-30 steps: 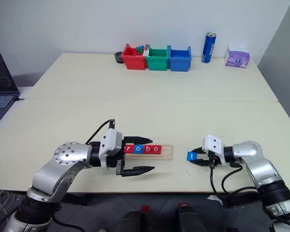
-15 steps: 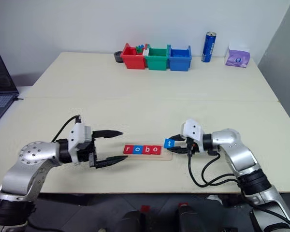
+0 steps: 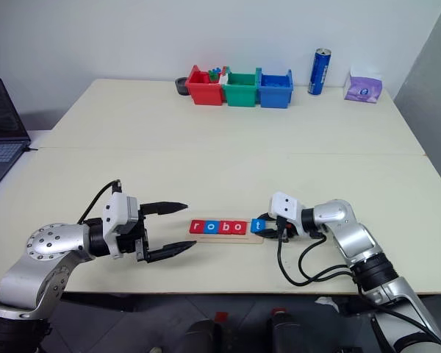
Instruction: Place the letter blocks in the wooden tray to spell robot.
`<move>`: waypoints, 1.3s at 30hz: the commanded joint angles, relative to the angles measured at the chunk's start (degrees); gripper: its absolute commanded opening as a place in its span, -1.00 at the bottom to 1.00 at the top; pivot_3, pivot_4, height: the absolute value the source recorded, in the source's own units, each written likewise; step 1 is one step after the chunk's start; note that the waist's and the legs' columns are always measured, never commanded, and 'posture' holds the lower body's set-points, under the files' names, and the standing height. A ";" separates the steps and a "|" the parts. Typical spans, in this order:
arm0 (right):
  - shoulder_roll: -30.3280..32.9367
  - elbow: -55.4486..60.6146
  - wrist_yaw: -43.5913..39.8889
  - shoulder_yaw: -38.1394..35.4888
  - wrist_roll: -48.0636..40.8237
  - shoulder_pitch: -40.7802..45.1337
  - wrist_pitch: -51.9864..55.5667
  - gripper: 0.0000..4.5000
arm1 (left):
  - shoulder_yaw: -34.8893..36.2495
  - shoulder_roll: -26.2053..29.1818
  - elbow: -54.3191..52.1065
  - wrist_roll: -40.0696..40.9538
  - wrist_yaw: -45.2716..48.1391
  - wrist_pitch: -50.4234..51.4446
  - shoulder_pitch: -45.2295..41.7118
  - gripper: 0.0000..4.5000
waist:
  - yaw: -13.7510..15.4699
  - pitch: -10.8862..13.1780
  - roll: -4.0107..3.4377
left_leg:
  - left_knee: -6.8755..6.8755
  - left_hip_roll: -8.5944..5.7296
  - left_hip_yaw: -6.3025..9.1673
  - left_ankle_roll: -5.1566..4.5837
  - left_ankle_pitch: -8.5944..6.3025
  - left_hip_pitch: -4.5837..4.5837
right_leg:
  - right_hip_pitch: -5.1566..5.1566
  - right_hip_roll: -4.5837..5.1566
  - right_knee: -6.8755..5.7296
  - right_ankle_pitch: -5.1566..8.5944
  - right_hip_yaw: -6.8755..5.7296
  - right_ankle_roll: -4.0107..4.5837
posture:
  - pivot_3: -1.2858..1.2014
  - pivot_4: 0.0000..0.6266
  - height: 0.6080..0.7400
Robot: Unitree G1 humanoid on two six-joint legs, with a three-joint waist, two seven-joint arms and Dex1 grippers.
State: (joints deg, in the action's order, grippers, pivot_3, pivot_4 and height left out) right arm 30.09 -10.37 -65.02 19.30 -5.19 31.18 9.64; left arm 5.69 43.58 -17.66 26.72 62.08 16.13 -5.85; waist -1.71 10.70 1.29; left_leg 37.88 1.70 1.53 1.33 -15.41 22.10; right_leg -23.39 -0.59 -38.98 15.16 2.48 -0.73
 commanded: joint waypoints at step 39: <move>3.86 8.33 -3.21 -6.46 -4.95 0.17 9.50 0.99 | -0.07 0.20 -0.95 0.25 0.45 -0.56 -1.34 1.00 | 0.04 0.00 0.00 | 0.01 0.00 0.00 0.00 0.00 0.01 | 0.00 0.04 0.00 -0.01 0.01 0.02 | 0.03 -0.52 1.00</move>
State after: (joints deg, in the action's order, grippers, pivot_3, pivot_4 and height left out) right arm 33.39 -3.67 -67.61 14.36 -9.08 31.88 19.98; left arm 5.39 43.59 -17.63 26.63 62.14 16.68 -6.51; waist -1.67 10.70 1.28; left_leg 37.89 1.69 1.53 1.33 -15.41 22.11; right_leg -23.39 -0.55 -38.98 15.15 2.48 -0.71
